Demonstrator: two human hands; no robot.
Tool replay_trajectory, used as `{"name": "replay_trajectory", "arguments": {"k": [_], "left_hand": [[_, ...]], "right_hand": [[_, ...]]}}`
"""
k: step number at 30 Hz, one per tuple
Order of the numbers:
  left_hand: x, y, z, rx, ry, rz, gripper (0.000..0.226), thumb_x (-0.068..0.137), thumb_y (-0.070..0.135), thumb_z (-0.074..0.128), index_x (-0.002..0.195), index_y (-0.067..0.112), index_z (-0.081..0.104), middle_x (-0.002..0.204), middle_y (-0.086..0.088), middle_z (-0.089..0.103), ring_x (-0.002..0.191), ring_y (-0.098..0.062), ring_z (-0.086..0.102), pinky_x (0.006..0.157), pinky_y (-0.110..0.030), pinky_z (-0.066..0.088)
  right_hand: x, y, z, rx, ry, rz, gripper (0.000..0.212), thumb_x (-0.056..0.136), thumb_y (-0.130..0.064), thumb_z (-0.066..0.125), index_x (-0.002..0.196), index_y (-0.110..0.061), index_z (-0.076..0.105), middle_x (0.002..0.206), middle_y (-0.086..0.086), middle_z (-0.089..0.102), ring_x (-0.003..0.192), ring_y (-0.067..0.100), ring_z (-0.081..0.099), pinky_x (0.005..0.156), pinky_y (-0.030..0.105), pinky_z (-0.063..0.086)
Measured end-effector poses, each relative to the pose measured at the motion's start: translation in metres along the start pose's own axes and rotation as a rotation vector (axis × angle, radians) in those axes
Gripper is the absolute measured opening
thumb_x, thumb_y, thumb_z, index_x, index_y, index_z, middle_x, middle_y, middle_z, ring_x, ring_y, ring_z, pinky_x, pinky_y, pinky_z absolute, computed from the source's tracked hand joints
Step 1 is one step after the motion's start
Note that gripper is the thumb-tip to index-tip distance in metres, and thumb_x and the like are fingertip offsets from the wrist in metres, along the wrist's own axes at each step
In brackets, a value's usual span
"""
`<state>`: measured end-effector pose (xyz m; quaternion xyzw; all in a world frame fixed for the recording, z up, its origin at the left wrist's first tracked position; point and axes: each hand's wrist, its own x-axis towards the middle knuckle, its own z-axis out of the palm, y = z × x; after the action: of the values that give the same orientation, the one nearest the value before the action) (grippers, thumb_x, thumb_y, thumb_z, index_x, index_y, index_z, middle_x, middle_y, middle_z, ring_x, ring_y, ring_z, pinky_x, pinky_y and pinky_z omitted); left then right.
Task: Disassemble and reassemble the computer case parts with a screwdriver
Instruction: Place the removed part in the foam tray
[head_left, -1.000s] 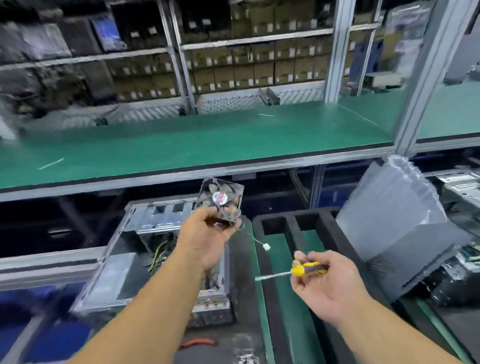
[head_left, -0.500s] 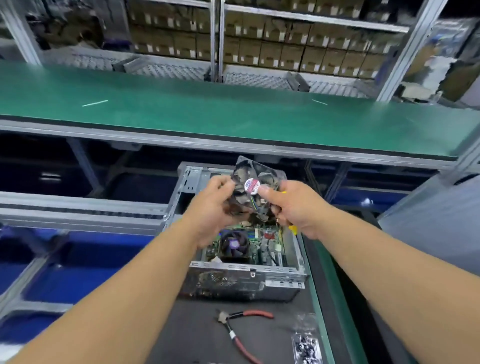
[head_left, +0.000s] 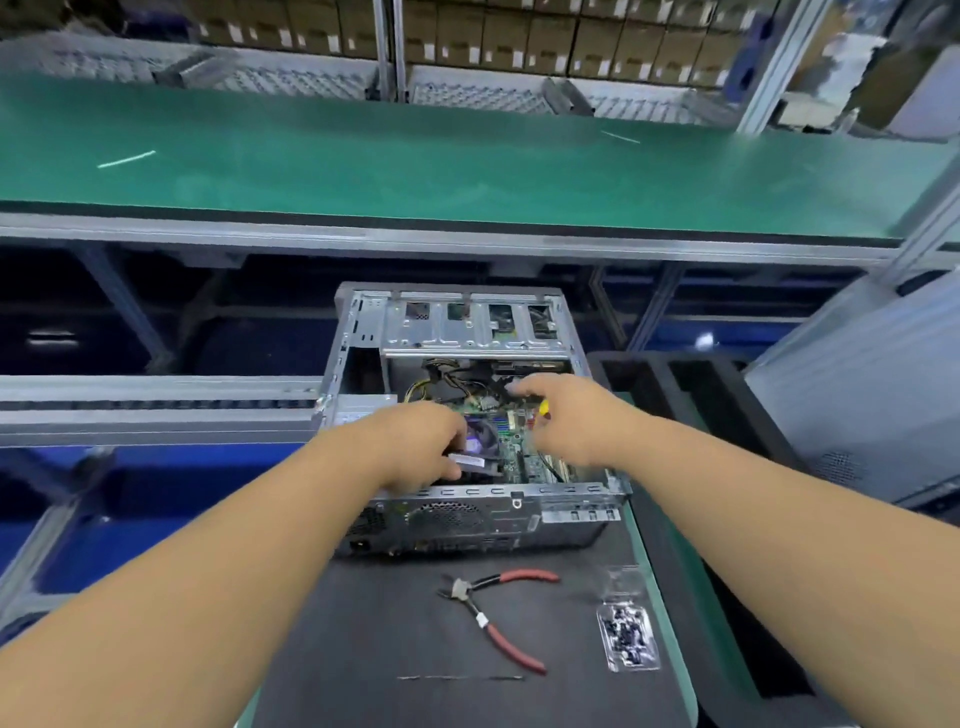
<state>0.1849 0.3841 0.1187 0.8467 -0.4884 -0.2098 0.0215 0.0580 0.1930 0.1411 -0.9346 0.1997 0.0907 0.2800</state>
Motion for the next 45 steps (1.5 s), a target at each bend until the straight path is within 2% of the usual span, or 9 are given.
{"name": "replay_trajectory", "arguments": {"k": [5, 10, 13, 20, 27, 31, 38, 42, 45], "left_hand": [[0.009, -0.008, 0.0, -0.126, -0.144, 0.053, 0.02, 0.09, 0.035, 0.073, 0.092, 0.023, 0.057, 0.091, -0.002, 0.069, 0.081, -0.023, 0.061, 0.083, -0.042, 0.053], [0.008, -0.007, -0.017, -0.108, -0.274, 0.051, 0.024, 0.094, 0.042, 0.068, 0.101, 0.021, 0.059, 0.1, -0.005, 0.066, 0.077, -0.019, 0.053, 0.08, -0.041, 0.05], [0.01, 0.006, -0.018, -0.047, -0.369, 0.064, 0.008, 0.102, 0.035, 0.058, 0.104, 0.029, 0.063, 0.097, 0.01, 0.062, 0.083, -0.012, 0.057, 0.08, -0.034, 0.047], [0.016, 0.014, 0.005, 0.092, -0.249, 0.093, 0.045, 0.109, 0.043, 0.038, 0.078, 0.013, 0.05, 0.076, -0.002, 0.047, 0.068, -0.018, 0.043, 0.066, -0.033, 0.035], [0.029, 0.027, 0.022, 0.173, -0.33, 0.064, 0.013, 0.098, -0.006, 0.041, 0.096, 0.003, 0.049, 0.088, -0.017, 0.05, 0.079, -0.03, 0.049, 0.069, -0.038, 0.033], [0.038, 0.022, 0.028, 0.241, -0.334, 0.065, 0.018, 0.094, -0.01, 0.037, 0.091, 0.007, 0.04, 0.071, -0.005, 0.03, 0.061, -0.02, 0.025, 0.059, -0.037, 0.019], [0.044, 0.025, 0.036, 0.058, -0.256, -0.121, 0.015, 0.098, -0.004, 0.035, 0.096, 0.005, 0.046, 0.084, -0.009, 0.048, 0.074, -0.024, 0.042, 0.071, -0.036, 0.029], [0.024, 0.044, 0.027, 0.01, 0.022, -0.171, 0.032, 0.105, 0.032, 0.035, 0.094, 0.01, 0.057, 0.082, -0.005, 0.056, 0.082, -0.027, 0.053, 0.073, -0.036, 0.042], [-0.003, 0.069, 0.033, -0.181, 0.569, -0.152, 0.032, 0.098, 0.049, 0.034, 0.088, 0.028, 0.056, 0.079, 0.011, 0.06, 0.072, -0.012, 0.055, 0.058, -0.03, 0.038]], "right_hand": [[-0.025, -0.001, -0.009, 0.432, 0.406, -0.124, 0.035, 0.098, -0.016, 0.055, 0.113, -0.046, 0.064, 0.089, -0.004, 0.074, 0.059, 0.015, 0.061, 0.056, 0.038, 0.057], [-0.048, -0.006, -0.006, 0.339, 0.69, -0.354, 0.017, 0.103, -0.043, 0.049, 0.118, -0.041, 0.056, 0.105, -0.016, 0.07, 0.09, 0.012, 0.066, 0.075, 0.036, 0.055], [-0.053, -0.009, -0.002, 0.344, 0.815, -0.329, 0.006, 0.105, -0.041, 0.049, 0.106, -0.036, 0.052, 0.086, -0.01, 0.065, 0.078, 0.012, 0.062, 0.067, 0.04, 0.051], [-0.068, -0.004, 0.012, 0.843, 0.882, -0.068, 0.01, 0.103, -0.036, 0.054, 0.096, -0.029, 0.055, 0.09, 0.002, 0.073, 0.071, 0.013, 0.07, 0.056, 0.025, 0.054], [-0.086, 0.009, 0.022, 1.508, 0.929, 0.282, 0.018, 0.103, -0.024, 0.065, 0.103, -0.007, 0.06, 0.086, 0.014, 0.076, 0.075, 0.02, 0.077, 0.072, 0.03, 0.062], [-0.104, 0.014, 0.026, 1.882, 0.886, 0.497, 0.023, 0.095, -0.009, 0.074, 0.108, 0.005, 0.062, 0.085, 0.019, 0.075, 0.071, 0.022, 0.077, 0.064, 0.03, 0.063], [-0.143, 0.034, 0.032, 2.088, 0.799, 0.56, 0.016, 0.1, -0.012, 0.067, 0.113, -0.003, 0.067, 0.099, 0.019, 0.069, 0.084, 0.025, 0.077, 0.063, 0.032, 0.064], [-0.164, 0.061, 0.043, 2.133, 0.779, 0.618, 0.013, 0.103, -0.01, 0.062, 0.114, -0.003, 0.063, 0.096, 0.018, 0.063, 0.059, 0.024, 0.072, 0.057, 0.028, 0.061], [-0.181, 0.086, 0.058, 2.165, 0.748, 0.675, 0.008, 0.102, -0.004, 0.058, 0.109, -0.001, 0.061, 0.1, 0.02, 0.061, 0.063, 0.026, 0.068, 0.059, 0.028, 0.061]]}}
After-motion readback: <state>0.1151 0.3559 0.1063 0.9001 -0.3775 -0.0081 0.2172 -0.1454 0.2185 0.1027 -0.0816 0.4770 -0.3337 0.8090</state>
